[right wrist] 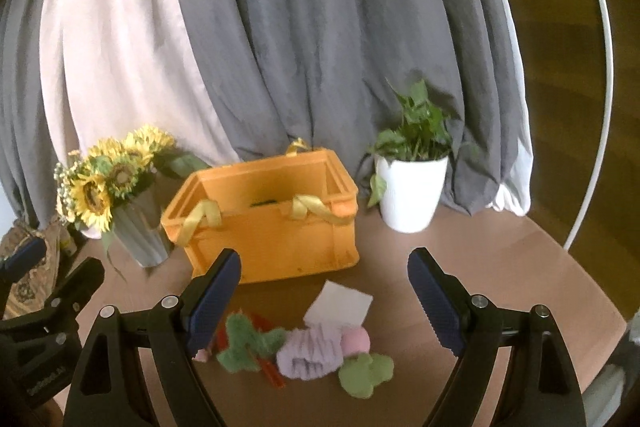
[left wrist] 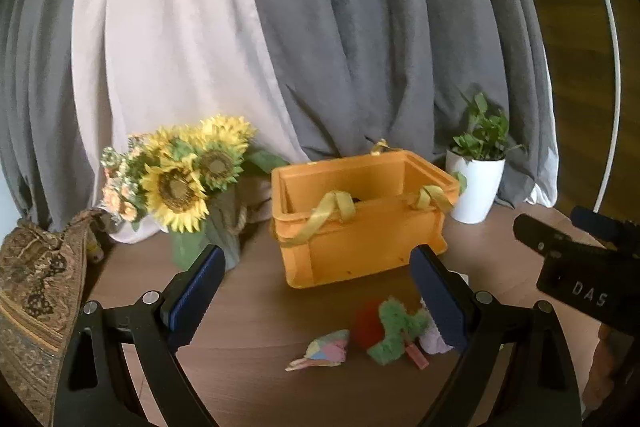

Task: Organize soft objects
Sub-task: 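Move both tools back toward the remaining toys on the table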

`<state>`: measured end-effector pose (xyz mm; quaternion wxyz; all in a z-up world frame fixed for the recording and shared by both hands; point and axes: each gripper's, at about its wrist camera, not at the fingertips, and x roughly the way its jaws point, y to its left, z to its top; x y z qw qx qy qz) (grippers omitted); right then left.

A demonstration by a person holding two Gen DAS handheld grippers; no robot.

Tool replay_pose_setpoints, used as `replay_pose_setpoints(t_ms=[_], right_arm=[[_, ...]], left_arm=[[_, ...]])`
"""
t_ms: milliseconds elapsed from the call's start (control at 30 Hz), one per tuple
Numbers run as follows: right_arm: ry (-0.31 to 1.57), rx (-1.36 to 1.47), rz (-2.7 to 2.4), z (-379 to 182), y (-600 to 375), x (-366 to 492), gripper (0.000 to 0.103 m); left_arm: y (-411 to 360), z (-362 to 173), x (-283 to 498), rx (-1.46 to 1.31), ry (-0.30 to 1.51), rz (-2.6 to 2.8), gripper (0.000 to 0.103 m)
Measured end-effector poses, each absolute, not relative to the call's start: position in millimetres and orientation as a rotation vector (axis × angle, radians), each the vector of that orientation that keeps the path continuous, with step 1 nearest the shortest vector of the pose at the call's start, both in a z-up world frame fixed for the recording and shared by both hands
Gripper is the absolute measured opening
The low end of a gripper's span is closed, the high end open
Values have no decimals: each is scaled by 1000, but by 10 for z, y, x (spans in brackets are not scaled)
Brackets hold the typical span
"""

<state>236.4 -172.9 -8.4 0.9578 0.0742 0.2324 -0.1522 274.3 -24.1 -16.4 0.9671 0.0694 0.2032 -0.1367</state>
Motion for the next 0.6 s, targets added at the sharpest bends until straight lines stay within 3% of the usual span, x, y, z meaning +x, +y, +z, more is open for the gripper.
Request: replay_pose_setpoints(t_ms=[600], right_arm=[[627, 203, -343, -801, -1843, 2347, 87]], left_arm=[[-465, -770, 2910, 171, 542, -357, 95]])
